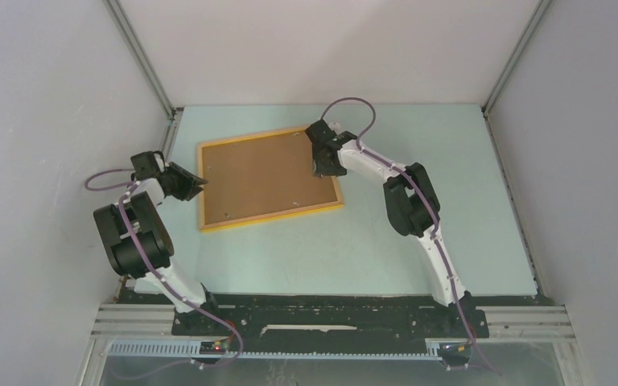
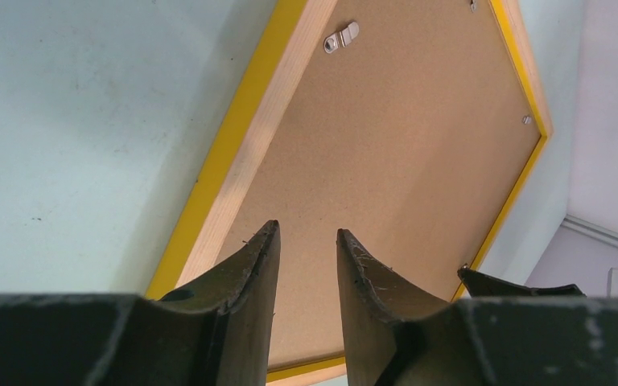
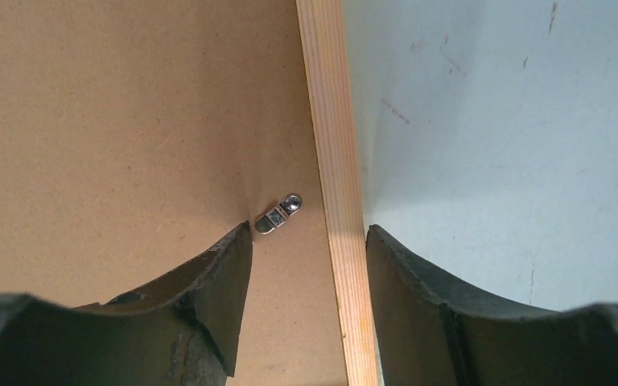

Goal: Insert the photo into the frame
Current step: Install the photo frame at the center of the board.

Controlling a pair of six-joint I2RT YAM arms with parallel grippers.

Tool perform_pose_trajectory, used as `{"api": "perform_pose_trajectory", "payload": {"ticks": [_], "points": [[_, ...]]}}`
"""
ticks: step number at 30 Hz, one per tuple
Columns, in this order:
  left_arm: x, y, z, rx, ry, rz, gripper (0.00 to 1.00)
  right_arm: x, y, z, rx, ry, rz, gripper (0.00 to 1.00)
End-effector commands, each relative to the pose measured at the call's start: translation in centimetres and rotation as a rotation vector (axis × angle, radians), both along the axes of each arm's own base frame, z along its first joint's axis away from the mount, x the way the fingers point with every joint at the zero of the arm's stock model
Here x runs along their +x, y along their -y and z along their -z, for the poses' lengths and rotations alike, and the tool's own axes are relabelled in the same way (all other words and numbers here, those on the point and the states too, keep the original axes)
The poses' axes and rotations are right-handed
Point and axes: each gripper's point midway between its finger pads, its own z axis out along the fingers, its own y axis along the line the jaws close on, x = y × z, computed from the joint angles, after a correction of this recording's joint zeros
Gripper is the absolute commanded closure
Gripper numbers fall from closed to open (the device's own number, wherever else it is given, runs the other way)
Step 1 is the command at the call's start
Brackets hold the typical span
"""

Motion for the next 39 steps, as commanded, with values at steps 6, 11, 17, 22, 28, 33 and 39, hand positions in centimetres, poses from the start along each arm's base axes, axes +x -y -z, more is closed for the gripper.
{"api": "perform_pose_trajectory", "payload": {"ticks": [6, 11, 17, 22, 28, 33, 39], "points": [[-0.1, 0.3, -1.4, 0.003, 0.033, 0.001, 0.62, -2.7, 0.0, 1.2, -0.1, -0.072, -0.051, 0.44], [0.0, 0.3, -1.5, 0.002, 0.037, 0.002, 0.62, -1.8, -0.1, 1.4, -0.05, -0.071, -0.028, 0.39], [0.0, 0.4, -1.5, -0.001, 0.04, 0.004, 0.63, -1.7, -0.7, 1.0, -0.009, -0.053, -0.035, 0.32], [0.0, 0.4, -1.5, -0.002, 0.041, 0.004, 0.63, -1.2, -0.3, 1.6, -0.017, -0.063, -0.008, 0.34], [0.0, 0.4, -1.5, -0.004, 0.043, 0.005, 0.63, -0.4, 0.0, 1.4, -0.009, -0.047, 0.029, 0.33], [0.0, 0.5, -1.6, -0.005, 0.045, 0.006, 0.63, -0.1, 0.2, 1.7, -0.004, -0.051, 0.049, 0.36], [0.0, 0.5, -1.6, -0.007, 0.046, 0.007, 0.63, 0.1, 0.7, 1.9, -0.006, -0.053, 0.067, 0.4]]}}
